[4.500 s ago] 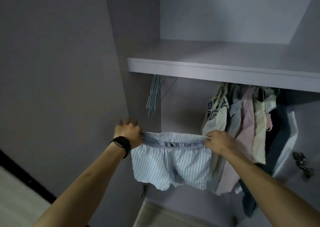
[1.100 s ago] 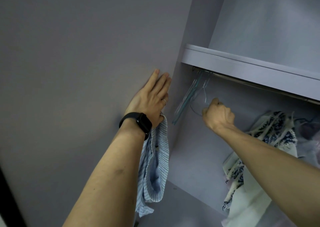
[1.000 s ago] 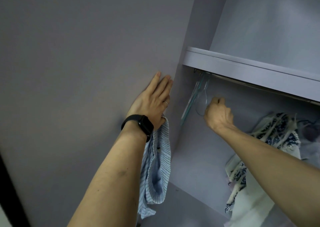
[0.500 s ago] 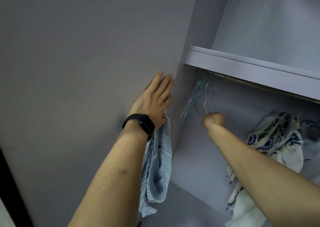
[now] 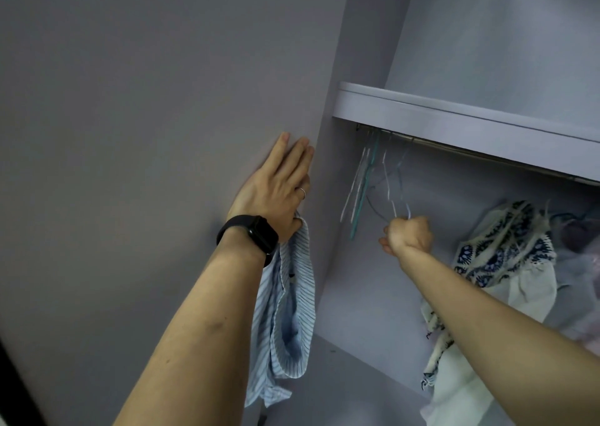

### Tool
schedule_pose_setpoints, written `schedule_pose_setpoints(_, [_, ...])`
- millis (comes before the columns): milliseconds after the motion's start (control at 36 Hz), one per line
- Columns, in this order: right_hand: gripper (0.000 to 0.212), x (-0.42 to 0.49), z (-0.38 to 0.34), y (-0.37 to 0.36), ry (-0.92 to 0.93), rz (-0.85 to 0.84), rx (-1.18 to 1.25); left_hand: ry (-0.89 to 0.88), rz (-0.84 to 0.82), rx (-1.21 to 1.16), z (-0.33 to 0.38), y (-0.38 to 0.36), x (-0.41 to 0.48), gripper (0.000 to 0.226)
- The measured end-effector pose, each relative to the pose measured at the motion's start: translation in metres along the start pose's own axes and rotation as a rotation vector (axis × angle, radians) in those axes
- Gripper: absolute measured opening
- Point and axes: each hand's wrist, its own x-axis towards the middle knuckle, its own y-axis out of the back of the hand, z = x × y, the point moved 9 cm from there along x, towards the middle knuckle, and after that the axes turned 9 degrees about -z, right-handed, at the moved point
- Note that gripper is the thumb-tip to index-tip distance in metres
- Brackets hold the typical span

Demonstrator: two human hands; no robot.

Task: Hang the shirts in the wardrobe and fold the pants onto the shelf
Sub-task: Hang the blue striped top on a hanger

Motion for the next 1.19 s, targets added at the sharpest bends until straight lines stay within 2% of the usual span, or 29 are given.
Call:
schedule_pose_setpoints(56, [0.022,-0.008,-0.017,0.011,0.125,0.082,-0.271,-0.003,-0.003,-0.001,0.001,0.000,0.000,0.080])
schedule_pose_setpoints(139, [0.033,-0.008,-0.032,0.017,0.190,0.114,-0.443,-0.004,-0.004,-0.006,0.000,0.001,0.001,0.080])
schedule_pose_setpoints(278, [0.031,0.007,-0.036,0.017,0.142,0.031,-0.237,-0.001,-0.005,-0.011,-0.001,0.001,0.000,0.080])
schedule_pose_setpoints(417, [0.064,0.013,-0.039,0.019,0.046,0.022,-0.219,-0.004,-0.002,-0.013,0.000,0.001,0.000,0.082])
schedule_pose_setpoints(556, [0.061,0.009,-0.047,0.032,0.111,0.138,-0.203,-0.001,-0.002,-0.009,0.000,0.000,0.000,0.082])
schedule_pose_setpoints(806, [0.065,0.007,-0.036,0.032,0.165,0.079,-0.240,-0.010,-0.028,-0.044,-0.001,0.002,0.000,0.082])
schedule_pose_setpoints(944, [0.061,0.003,-0.046,0.025,0.282,0.071,-0.292,-0.007,-0.036,-0.059,-0.004,0.002,0.000,0.083])
schedule_pose_setpoints(1194, [0.058,-0.009,-0.019,0.012,0.275,0.043,-0.290,0.000,-0.029,-0.031,-0.004,0.001,0.000,0.083])
